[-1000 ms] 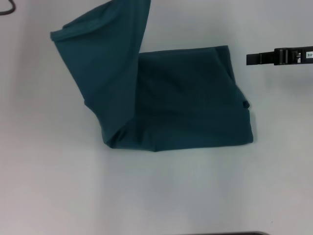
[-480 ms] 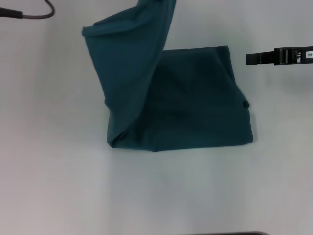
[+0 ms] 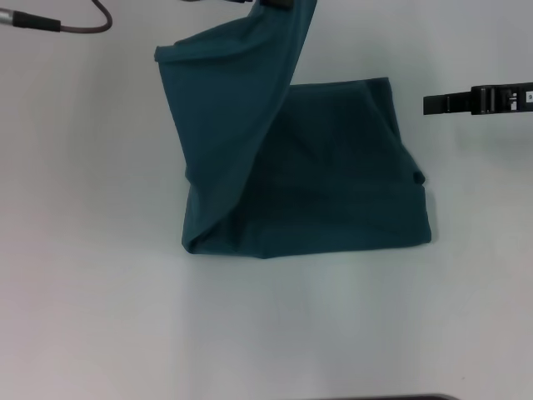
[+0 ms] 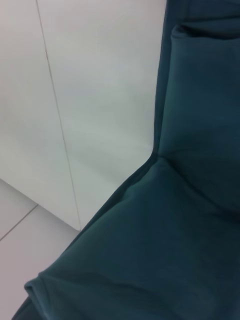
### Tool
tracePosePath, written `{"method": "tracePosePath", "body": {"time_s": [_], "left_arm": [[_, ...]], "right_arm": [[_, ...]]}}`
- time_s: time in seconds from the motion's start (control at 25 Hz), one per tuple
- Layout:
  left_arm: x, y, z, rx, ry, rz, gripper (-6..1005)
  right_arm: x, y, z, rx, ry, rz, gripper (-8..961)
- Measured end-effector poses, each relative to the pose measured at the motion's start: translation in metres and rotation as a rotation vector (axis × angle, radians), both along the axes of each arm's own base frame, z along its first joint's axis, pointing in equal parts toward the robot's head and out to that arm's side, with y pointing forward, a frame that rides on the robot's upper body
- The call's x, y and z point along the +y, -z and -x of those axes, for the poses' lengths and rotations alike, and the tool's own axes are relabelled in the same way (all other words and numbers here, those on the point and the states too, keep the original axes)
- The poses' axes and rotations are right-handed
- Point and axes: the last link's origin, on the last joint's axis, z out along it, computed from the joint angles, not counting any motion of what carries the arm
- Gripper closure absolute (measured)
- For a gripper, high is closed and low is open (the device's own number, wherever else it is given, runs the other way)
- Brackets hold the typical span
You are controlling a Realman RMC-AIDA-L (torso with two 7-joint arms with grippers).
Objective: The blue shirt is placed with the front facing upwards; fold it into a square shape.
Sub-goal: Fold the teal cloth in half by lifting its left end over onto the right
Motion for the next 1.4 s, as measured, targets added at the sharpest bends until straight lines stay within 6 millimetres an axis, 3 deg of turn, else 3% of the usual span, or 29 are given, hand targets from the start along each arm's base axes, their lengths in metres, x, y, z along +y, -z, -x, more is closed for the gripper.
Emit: {"method": "tracePosePath", "body": {"time_s": [1.4], "left_arm": [[0.014,-0.001,-0.003,-0.004,-0.031,-0.056,992]], "right_arm": [[0.0,-0.005,0.0,-0.003,-0.004,-0.001,939]]}}
